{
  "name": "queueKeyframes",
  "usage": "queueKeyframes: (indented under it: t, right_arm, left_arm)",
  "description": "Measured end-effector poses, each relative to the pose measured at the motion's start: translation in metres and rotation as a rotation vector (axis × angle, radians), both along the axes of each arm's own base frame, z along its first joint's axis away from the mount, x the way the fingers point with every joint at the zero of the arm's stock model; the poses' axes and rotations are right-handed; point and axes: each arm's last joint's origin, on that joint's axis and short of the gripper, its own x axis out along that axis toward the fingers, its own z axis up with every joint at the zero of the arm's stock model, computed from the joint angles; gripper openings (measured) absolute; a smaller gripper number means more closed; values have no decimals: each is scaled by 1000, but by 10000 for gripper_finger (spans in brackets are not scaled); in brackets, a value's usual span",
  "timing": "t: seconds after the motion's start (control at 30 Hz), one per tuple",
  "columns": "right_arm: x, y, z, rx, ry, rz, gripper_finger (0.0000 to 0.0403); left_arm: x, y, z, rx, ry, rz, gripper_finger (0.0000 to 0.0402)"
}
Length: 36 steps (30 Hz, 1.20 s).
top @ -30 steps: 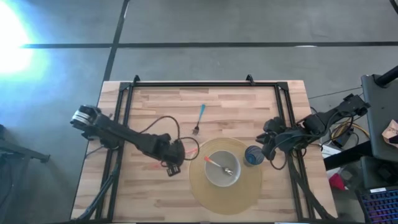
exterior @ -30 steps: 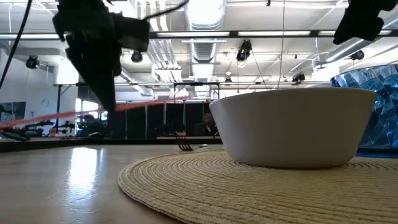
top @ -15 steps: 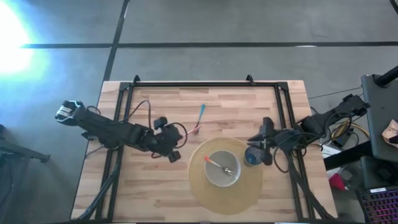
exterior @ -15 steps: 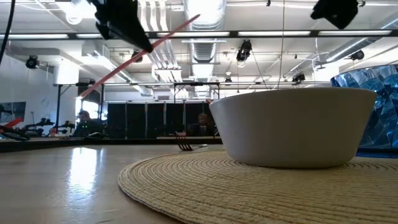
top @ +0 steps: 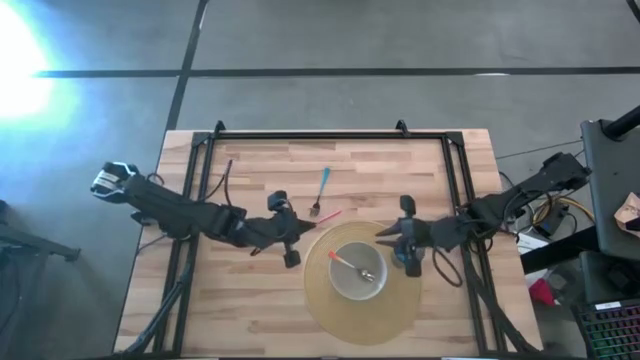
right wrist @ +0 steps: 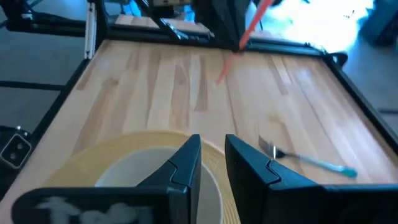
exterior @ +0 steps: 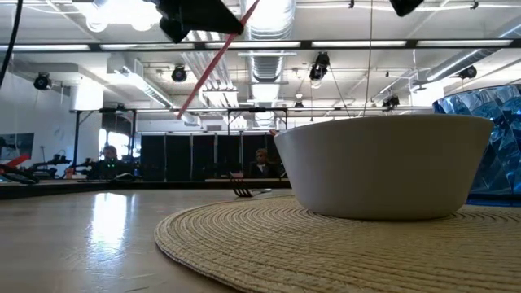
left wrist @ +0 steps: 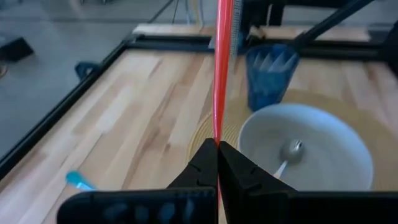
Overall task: Pick & Place Utensil
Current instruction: Put the orange straw into the blue cup
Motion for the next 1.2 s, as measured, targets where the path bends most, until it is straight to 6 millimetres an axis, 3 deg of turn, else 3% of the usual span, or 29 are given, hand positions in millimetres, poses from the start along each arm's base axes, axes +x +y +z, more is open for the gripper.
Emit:
queueKeyframes:
  t: [0.43, 0.87, 1.2]
  right_arm:
    - [29, 14, -3, -42, -127, 34, 73]
    - [46, 15, 4, -121, -293, -44, 164]
    - [63, 19, -3, -146, -354, -63, 199]
  left_arm:
    - [2, -4, -10, 17, -187, -152, 0]
    - [11, -8, -28, 31, -287, -195, 0]
    - [24, -12, -28, 65, -277, -201, 0]
